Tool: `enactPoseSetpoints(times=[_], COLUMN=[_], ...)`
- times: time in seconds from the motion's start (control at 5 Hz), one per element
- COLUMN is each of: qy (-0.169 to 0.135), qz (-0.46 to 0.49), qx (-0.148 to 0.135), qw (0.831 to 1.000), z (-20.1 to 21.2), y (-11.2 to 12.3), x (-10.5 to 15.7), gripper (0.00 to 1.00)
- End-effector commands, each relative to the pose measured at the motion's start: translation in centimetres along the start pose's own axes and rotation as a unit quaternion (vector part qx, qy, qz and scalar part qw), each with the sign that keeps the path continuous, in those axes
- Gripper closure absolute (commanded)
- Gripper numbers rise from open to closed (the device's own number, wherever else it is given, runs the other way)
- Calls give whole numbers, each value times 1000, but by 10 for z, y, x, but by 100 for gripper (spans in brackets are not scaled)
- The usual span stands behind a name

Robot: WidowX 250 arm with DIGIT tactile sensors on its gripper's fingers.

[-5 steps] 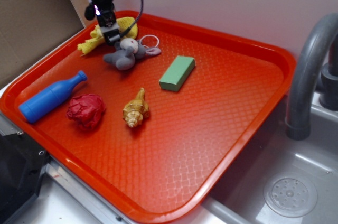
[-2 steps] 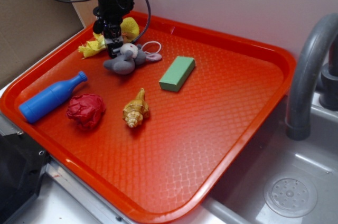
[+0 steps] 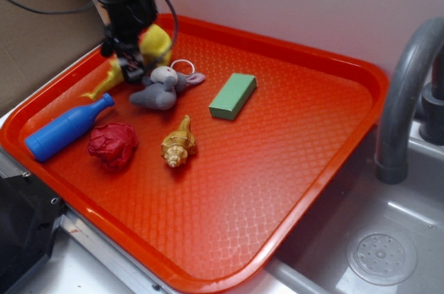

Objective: Grab the yellow cloth.

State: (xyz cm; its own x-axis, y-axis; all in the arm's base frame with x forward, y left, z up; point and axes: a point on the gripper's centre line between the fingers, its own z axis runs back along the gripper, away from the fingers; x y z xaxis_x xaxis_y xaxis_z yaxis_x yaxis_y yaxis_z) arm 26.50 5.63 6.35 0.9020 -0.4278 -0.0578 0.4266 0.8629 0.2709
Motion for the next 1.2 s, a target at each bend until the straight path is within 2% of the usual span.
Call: enactPoseSetpoints(times=[0.0,0.2,0.4,0.6,0.8,1.0], qy=[-65,-16,-12,-22,-36,-85], qz=[186,223,233,204,189,182], qx=[113,27,-25,-107,-92,-87], qw=[974,974,972,973,977,976], z=[115,173,189,213,213,205], y=[-13,-24,-36,-44,-45,-42], x=[-4,1,4,5,1,-6], gripper=[100,100,100,100,100,100])
